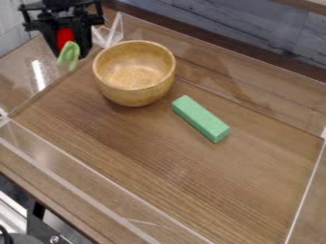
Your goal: Move the red fruit to the left side of the table
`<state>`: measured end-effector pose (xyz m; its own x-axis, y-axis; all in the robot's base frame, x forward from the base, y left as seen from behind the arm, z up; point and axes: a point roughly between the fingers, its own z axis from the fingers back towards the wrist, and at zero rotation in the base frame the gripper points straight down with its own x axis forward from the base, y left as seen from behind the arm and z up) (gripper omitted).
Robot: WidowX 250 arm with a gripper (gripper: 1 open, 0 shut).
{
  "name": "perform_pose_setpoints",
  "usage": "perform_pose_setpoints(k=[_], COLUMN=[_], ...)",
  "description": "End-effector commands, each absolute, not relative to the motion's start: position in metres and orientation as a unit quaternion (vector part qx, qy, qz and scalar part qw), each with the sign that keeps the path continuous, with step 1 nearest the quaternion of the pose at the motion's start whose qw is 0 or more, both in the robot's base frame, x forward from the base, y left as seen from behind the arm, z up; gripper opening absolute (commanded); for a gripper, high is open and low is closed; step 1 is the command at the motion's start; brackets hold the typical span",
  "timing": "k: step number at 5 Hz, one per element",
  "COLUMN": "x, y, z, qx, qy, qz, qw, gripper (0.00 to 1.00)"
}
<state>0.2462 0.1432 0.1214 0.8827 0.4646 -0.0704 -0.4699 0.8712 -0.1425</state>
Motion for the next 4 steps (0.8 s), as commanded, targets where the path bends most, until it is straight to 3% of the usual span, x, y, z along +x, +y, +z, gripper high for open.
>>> perform_pose_setpoints(k=[1, 3, 4], x=[0.262, 0.277, 0.282], y=[0.172, 0.193, 0.212], z=[0.123, 0.108, 0.088], qx=[-0.066, -0.066, -0.061], qy=[-0.010, -0.014, -0.014], qz=[0.248, 0.279, 0.311], qw=[0.966, 0.958, 0.949], gripper=[0.00, 0.00, 0.00])
